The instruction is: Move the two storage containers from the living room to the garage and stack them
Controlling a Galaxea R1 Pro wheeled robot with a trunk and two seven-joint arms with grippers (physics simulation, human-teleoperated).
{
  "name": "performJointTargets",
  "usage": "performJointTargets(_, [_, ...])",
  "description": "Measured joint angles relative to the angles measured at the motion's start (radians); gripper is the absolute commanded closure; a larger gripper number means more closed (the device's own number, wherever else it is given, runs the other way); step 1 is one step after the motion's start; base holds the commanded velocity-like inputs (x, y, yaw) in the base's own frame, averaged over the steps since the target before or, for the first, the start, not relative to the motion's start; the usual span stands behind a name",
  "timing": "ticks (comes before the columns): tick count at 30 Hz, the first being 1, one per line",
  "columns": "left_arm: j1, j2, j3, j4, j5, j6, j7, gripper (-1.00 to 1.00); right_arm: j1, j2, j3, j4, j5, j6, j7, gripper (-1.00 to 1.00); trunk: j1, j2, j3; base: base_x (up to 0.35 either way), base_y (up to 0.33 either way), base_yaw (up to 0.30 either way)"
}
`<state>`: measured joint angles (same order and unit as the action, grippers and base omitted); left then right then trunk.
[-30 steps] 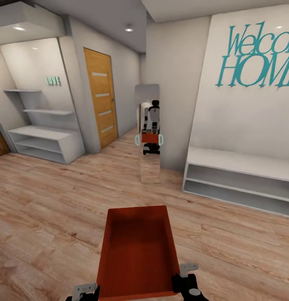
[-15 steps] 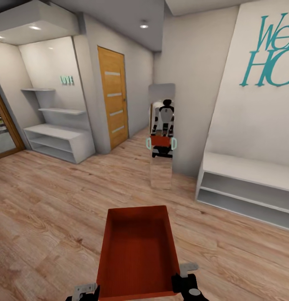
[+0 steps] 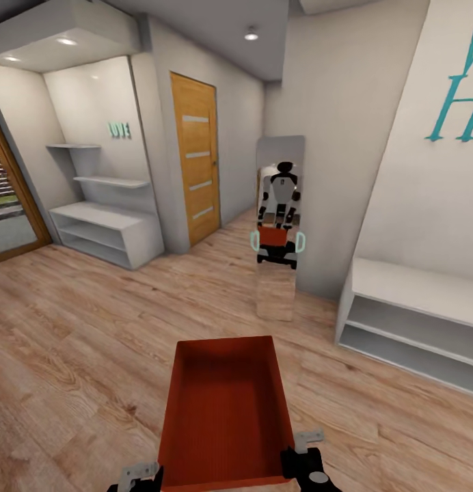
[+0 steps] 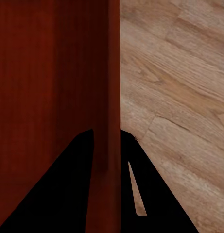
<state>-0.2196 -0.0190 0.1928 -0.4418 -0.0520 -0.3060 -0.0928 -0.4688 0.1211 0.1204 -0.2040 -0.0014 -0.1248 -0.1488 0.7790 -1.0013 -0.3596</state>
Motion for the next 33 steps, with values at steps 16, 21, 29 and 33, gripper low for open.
performJointTargets(16, [0.000, 0.000, 0.000, 0.000, 0.000, 0.000, 0.000, 1.00, 0.000, 0.000, 0.000, 0.000, 0.000, 0.000, -0.001, 1.00, 0.000, 0.000, 0.000, 0.345, 0.000, 0.089])
performJointTargets(21, [0.000, 0.000, 0.000, 0.000, 0.000, 0.000, 0.000, 1.00, 0.000, 0.000, 0.000, 0.000, 0.000, 0.000, 0.000, 1.00, 0.000, 0.000, 0.000, 0.345, 0.000, 0.006])
performJointTargets(29, [0.000, 0.000, 0.000, 0.000, 0.000, 0.000, 0.000, 1.00, 0.000, 0.000, 0.000, 0.000, 0.000, 0.000, 0.000, 1.00, 0.000, 0.000, 0.000, 0.345, 0.000, 0.010])
performJointTargets(33, [0.000, 0.000, 0.000, 0.000, 0.000, 0.000, 0.000, 1.00, 0.000, 0.000, -0.002, 0.000, 0.001, 0.000, 0.001, 1.00, 0.000, 0.000, 0.000, 0.344, 0.000, 0.120])
